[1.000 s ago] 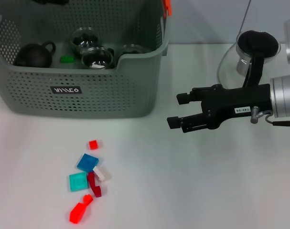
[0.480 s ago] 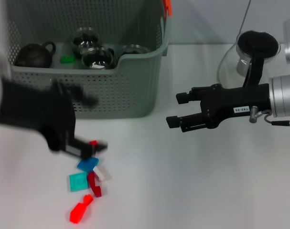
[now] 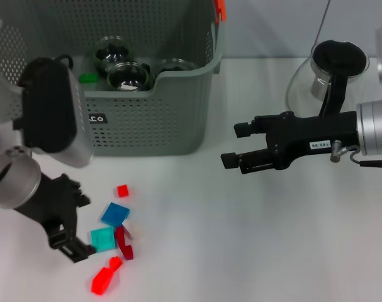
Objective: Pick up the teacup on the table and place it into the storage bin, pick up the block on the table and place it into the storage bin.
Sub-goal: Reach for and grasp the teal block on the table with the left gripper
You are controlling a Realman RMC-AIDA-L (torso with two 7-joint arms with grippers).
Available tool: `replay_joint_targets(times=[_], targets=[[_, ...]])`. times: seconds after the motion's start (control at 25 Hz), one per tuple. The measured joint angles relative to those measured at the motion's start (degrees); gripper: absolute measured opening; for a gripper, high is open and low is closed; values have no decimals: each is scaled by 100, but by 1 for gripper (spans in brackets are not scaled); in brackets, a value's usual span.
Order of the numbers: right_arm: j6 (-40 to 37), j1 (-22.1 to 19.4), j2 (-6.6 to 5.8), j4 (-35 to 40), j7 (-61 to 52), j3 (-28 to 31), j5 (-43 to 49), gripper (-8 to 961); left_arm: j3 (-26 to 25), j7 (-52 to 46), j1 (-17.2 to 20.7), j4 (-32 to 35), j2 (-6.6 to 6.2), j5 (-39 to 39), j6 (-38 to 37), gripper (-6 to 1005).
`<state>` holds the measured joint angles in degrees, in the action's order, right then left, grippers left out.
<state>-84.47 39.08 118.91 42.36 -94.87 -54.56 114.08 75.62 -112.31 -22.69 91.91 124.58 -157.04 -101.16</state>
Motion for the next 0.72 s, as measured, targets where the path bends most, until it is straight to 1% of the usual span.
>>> replay_joint_targets(times=[0.12, 0.24, 0.44, 0.72], targets=[[1, 0, 0, -4, -21, 36, 0, 885, 330, -112, -54, -212, 4, -424, 146, 904], [0, -2, 0, -8, -27, 43, 0, 884, 592, -218, -74, -347, 10, -608, 333, 904], [2, 0, 0, -7, -31, 43, 0, 884, 874, -357, -197, -697, -16, -654, 574, 905], [10, 4, -5, -2, -31, 60, 0, 884, 1076, -366, -331, -985, -19, -661, 717, 904]])
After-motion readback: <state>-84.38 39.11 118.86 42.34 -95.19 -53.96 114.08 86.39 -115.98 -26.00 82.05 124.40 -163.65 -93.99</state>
